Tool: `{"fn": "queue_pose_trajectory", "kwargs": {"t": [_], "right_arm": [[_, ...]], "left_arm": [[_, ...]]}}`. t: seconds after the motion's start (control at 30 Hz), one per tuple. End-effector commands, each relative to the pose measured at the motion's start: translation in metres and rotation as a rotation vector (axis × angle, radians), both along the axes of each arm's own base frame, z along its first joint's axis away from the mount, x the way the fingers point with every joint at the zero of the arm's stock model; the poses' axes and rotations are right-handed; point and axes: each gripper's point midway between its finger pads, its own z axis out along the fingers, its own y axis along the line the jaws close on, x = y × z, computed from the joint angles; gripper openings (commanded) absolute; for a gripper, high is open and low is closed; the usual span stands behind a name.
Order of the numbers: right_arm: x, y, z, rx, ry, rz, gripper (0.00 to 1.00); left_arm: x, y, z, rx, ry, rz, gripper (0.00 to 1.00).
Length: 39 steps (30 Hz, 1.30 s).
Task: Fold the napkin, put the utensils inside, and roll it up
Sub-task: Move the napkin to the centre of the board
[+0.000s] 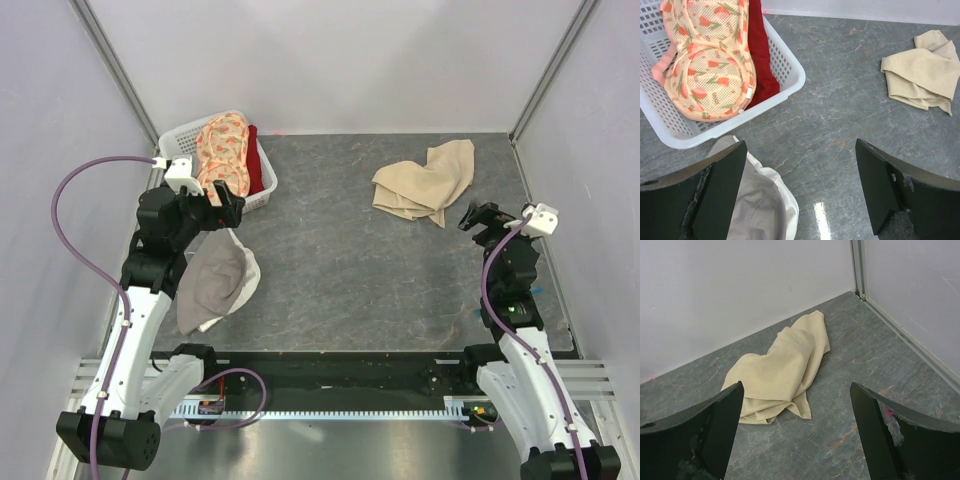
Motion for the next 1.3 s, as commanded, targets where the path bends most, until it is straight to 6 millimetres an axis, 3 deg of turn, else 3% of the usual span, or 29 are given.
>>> {"fn": "queue_pose_trajectory", "kwargs": {"t": [0.0, 0.23, 0.3, 0.4, 0.43, 0.5, 0.53, 0.6, 0.63, 0.7, 0.73, 0.8, 0.83, 1.0, 1.17, 1.23, 1.27], "right_arm": [[0.004, -0.003, 0.004, 0.024, -0.012, -0.021, 0.96], [0.019, -0.008, 0.018, -0.047, 0.113, -0.050, 0.95], [0.027, -0.006, 0.012, -0.041, 0.164, -0.043, 0.94], [0.055, 0.013, -0.013, -0.048, 0.341, 0.059, 0.92], [0.075, 0.023, -0.022, -0.044, 0.400, 0.110, 0.91], [0.091, 0.028, -0.032, -0.048, 0.475, 0.133, 0.89], [0.102, 0.029, -0.058, -0.048, 0.553, 0.134, 0.89], [0.115, 0.030, -0.068, -0.043, 0.600, 0.133, 0.88], [0.122, 0.032, -0.090, -0.038, 0.659, 0.141, 0.86], [0.134, 0.038, -0.100, -0.010, 0.677, 0.156, 0.84], [0.138, 0.040, -0.119, 0.000, 0.720, 0.162, 0.82], [0.147, 0.043, -0.127, 0.017, 0.728, 0.164, 0.81], [0.150, 0.043, -0.141, 0.019, 0.757, 0.163, 0.80], [0.165, 0.045, -0.171, 0.010, 0.798, 0.172, 0.77], [0.179, 0.044, -0.181, -0.023, 0.795, 0.181, 0.75], [0.182, 0.044, -0.187, -0.037, 0.804, 0.182, 0.69], [0.185, 0.045, -0.187, -0.039, 0.800, 0.189, 0.58]], "left_arm": [[0.000, -0.006, 0.021, 0.022, -0.075, -0.058, 0.98], [-0.008, -0.024, 0.019, 0.022, -0.098, -0.180, 0.99], [-0.006, -0.025, 0.018, 0.005, -0.089, -0.177, 0.99], [-0.003, -0.027, 0.010, -0.023, -0.054, -0.171, 0.99], [-0.001, -0.027, 0.007, -0.026, -0.040, -0.167, 0.98], [0.000, -0.026, 0.004, -0.032, -0.023, -0.157, 0.98], [0.001, -0.025, 0.001, -0.029, -0.015, -0.152, 0.98], [0.001, -0.022, 0.002, -0.020, -0.016, -0.132, 0.98], [0.001, -0.020, 0.000, -0.015, -0.014, -0.125, 0.98], [0.002, -0.017, 0.001, -0.003, -0.018, -0.113, 0.98], [0.002, -0.016, 0.001, 0.001, -0.019, -0.109, 0.98], [0.002, -0.016, 0.000, 0.006, -0.016, -0.105, 0.98], [0.003, -0.016, -0.002, 0.006, -0.013, -0.105, 0.98], [0.005, -0.017, -0.006, 0.000, 0.006, -0.107, 0.98], [0.006, -0.017, -0.007, -0.003, 0.011, -0.107, 0.98], [0.006, -0.017, -0.008, -0.007, 0.014, -0.107, 0.98], [0.006, -0.018, -0.008, -0.009, 0.015, -0.109, 0.98]]}}
